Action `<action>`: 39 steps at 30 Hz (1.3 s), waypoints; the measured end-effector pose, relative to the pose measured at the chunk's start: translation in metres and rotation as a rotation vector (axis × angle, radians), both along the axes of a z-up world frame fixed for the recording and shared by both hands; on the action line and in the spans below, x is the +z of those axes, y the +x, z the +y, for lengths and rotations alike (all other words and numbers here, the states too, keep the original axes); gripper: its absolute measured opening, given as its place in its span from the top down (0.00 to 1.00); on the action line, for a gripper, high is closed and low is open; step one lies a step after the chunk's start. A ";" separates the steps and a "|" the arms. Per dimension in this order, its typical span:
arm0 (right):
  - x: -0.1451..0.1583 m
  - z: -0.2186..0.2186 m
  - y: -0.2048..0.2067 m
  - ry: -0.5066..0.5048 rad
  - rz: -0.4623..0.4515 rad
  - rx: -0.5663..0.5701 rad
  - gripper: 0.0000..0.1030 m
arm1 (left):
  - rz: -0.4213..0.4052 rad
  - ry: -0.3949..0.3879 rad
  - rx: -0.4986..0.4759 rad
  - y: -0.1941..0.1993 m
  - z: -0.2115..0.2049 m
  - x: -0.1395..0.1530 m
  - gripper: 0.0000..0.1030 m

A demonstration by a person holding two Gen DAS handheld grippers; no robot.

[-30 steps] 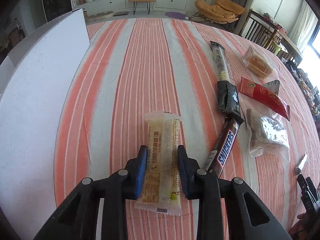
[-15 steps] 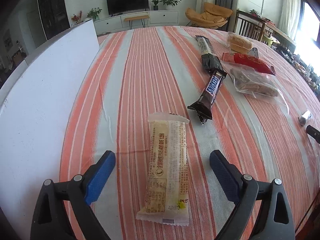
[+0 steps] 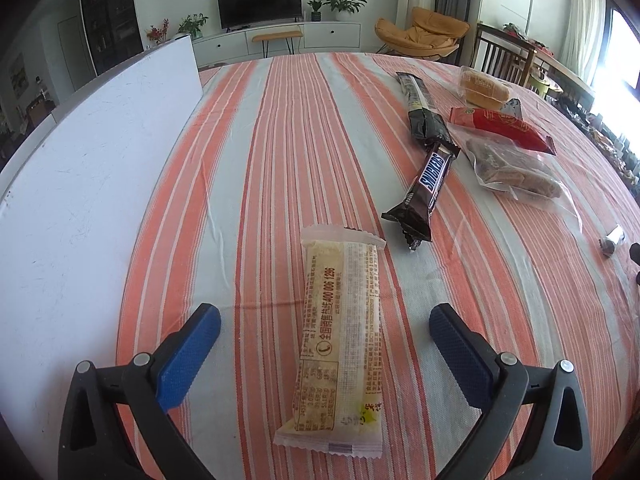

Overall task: Organize snacks
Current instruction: 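Lower the left tool onto the cream wrapped bar and close on it, then grasp the clear-wrapped jerky stick with the right tool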

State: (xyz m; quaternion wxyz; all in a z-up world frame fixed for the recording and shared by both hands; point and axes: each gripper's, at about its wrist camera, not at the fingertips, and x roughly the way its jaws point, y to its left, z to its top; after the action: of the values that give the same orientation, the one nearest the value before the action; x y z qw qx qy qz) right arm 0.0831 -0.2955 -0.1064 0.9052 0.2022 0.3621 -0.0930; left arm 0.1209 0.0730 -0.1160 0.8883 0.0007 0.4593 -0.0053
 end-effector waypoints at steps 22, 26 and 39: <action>0.006 0.081 0.084 -0.110 0.233 0.319 0.80 | 0.000 0.000 0.000 -0.001 0.000 0.000 0.00; 0.004 0.107 0.050 -0.148 0.255 0.564 0.79 | 0.000 0.000 0.000 -0.001 0.000 0.000 0.00; -0.005 0.116 0.005 -0.292 0.149 0.465 0.28 | 0.000 0.000 0.000 -0.001 0.000 0.000 0.00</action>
State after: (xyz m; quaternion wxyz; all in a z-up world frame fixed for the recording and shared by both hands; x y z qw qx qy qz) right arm 0.0885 -0.1795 -0.1112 0.8927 -0.0263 0.4469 0.0512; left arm 0.1198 0.0733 -0.1160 0.8883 0.0007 0.4592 -0.0053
